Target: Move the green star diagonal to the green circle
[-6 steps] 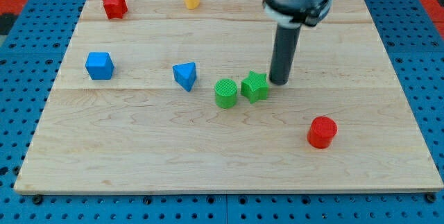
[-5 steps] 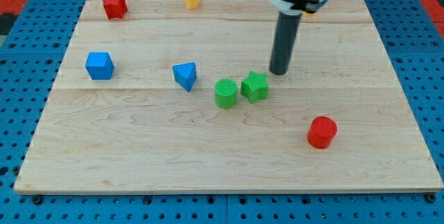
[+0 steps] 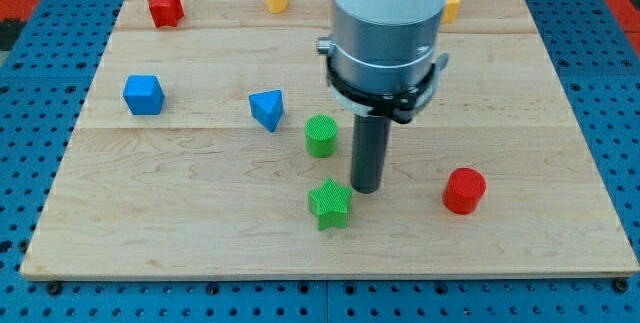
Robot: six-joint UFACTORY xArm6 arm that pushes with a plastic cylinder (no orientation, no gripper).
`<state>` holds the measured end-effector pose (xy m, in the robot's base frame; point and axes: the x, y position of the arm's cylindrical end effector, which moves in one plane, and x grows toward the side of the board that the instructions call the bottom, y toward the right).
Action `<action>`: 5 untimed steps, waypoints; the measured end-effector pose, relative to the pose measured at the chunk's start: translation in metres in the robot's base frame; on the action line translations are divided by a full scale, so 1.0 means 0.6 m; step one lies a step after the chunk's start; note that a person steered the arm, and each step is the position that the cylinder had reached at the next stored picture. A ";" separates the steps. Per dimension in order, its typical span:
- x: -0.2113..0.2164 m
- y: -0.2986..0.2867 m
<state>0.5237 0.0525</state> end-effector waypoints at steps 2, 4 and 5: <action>0.044 -0.073; 0.083 -0.218; 0.158 -0.218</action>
